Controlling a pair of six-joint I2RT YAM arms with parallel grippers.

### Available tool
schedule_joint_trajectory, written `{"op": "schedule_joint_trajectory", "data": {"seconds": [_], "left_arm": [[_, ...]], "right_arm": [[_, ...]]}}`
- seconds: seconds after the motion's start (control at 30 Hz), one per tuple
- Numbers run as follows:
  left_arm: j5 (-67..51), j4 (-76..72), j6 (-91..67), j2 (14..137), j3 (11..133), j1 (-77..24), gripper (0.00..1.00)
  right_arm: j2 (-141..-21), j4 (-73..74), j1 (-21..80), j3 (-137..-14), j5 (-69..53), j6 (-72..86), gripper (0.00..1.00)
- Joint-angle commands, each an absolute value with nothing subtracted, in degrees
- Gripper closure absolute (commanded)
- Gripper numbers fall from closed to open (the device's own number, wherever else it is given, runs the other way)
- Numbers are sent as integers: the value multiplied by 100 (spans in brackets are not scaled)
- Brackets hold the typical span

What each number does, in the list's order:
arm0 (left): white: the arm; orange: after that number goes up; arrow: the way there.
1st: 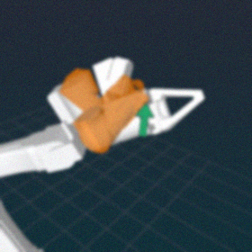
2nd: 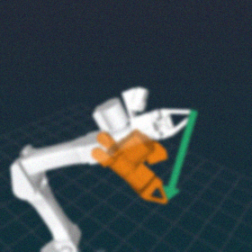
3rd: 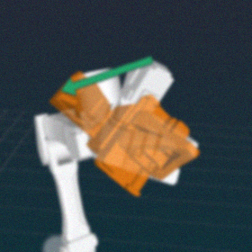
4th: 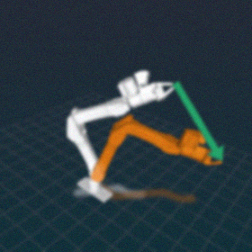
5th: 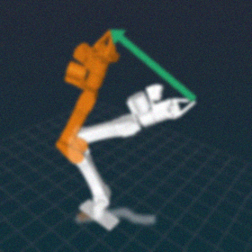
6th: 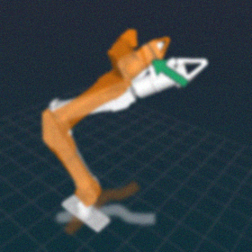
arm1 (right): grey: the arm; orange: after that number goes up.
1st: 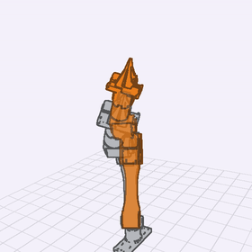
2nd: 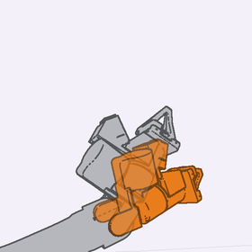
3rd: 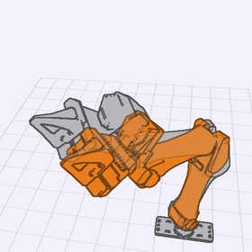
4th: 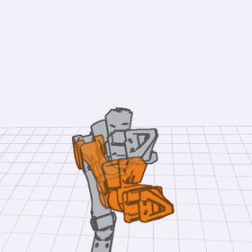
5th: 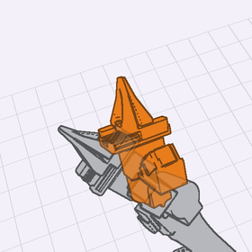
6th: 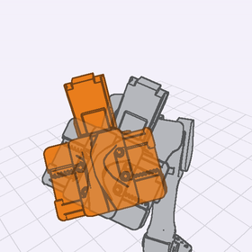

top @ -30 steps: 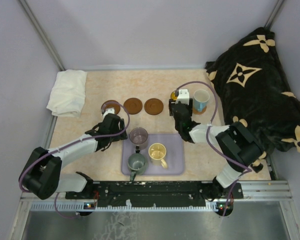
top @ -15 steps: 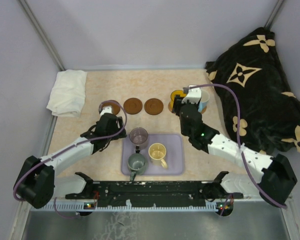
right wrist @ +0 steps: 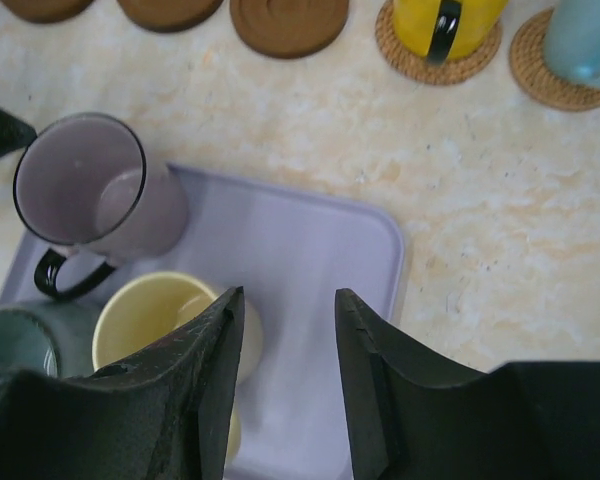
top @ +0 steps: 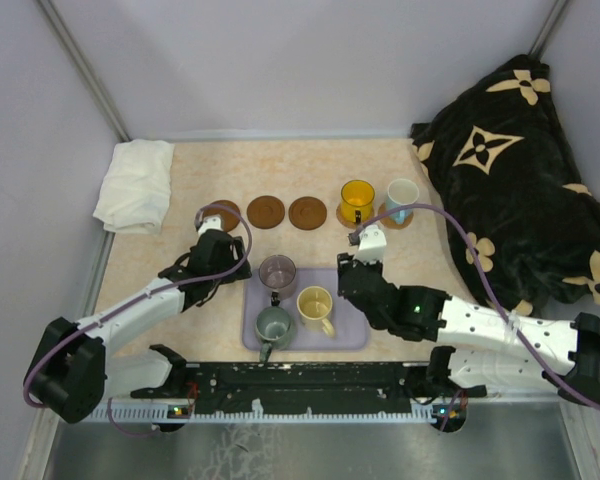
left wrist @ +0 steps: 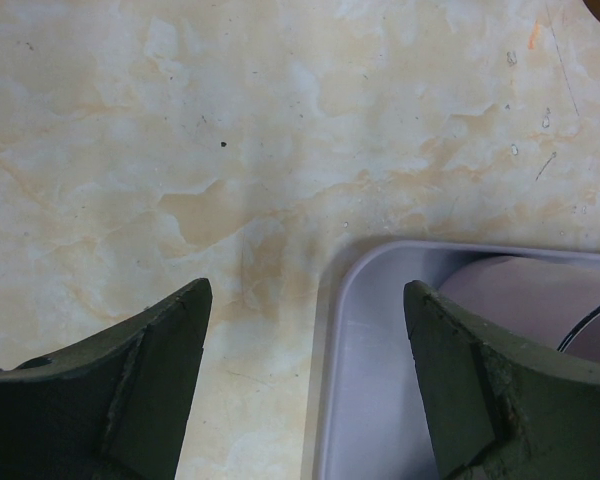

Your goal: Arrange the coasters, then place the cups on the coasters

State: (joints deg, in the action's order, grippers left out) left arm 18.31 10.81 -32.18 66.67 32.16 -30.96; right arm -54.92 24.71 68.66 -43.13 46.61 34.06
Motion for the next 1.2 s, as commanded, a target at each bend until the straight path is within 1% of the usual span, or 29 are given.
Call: {"op": "schedule_joint_trajectory", "data": {"seconds": [0.0,0.27,0.67,1.17], "left_arm": [[1783,1144,-3305,6539,3190,-3050,16],[1775,1174,-3366,6581,3175,-3050,16],[1838,1209,-3395,6557,3152,-3052,15],[1790,1148,-3384,6635,3129,-3050,15]], "right_arm": [[-5481,3274,7150,-4362,4123,4063,58],[-5539,3256,7424,-4263,3548,4175,57],[-6379,3364,8219,-4564,3320,4695,57],[-7009,3375,8263,-4596,3346,4777,54]]}}
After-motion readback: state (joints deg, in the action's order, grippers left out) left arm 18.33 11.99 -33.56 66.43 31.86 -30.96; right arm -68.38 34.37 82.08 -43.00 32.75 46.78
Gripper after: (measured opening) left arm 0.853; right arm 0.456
